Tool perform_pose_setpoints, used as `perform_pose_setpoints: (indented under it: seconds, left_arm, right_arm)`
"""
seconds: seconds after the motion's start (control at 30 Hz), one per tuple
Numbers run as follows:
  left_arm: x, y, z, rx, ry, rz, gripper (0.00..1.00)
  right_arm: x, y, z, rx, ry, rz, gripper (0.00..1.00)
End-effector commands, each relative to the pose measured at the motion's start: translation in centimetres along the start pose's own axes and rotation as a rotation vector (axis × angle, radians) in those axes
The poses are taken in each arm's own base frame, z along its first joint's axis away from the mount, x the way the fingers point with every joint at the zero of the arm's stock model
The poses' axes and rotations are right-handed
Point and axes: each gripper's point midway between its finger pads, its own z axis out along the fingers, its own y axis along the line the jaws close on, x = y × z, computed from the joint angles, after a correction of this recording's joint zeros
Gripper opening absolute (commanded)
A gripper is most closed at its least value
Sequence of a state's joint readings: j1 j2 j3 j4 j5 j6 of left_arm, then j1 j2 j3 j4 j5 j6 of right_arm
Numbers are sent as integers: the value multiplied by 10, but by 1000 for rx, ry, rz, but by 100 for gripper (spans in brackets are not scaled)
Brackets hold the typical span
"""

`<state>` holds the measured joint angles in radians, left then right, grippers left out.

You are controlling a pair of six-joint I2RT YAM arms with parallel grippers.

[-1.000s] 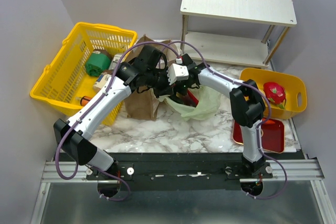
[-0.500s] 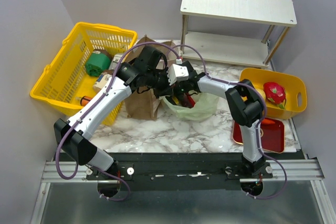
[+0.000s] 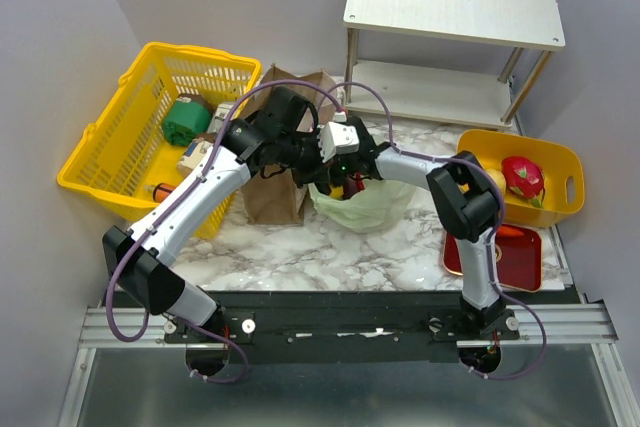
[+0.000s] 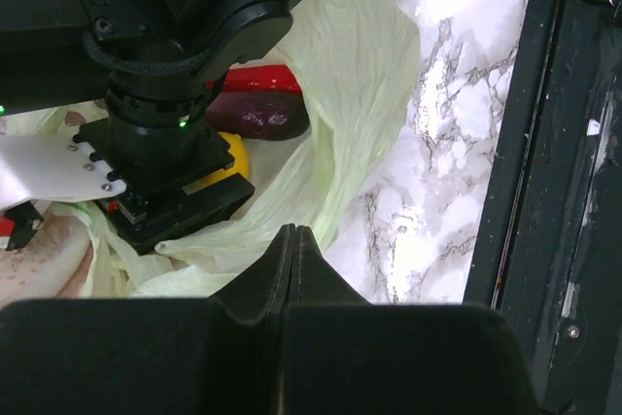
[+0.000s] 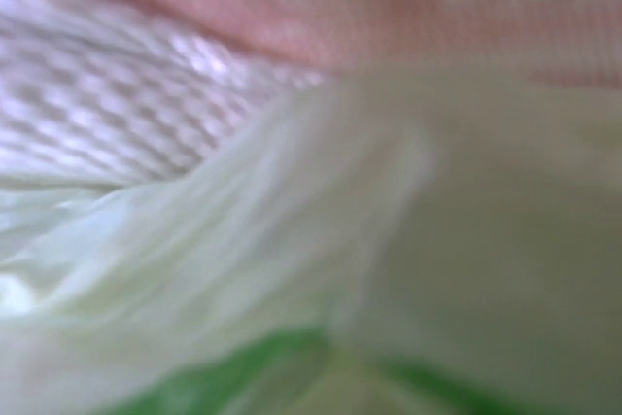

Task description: Untie the knot of the grocery bags and take out the mixed food

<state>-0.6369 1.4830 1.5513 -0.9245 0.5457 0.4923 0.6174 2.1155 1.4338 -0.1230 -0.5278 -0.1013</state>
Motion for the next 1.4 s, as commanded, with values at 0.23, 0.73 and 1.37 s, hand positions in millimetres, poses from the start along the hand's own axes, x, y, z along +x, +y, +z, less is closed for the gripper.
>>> perform_pose_setpoints:
  seconds: [0.23,0.73,1.37]
  left_arm:
    - [10,7,8,-11,13,13,0]
    - [39,8,50,46,29,-145,0]
    - [46,24,35,38,-11,-292,14]
  right_arm:
    - [41,52,-78,-124,51,-272,53]
    - [68,54,-115,30,223,-379,55]
    - [85,59,-141,36,245,-469,55]
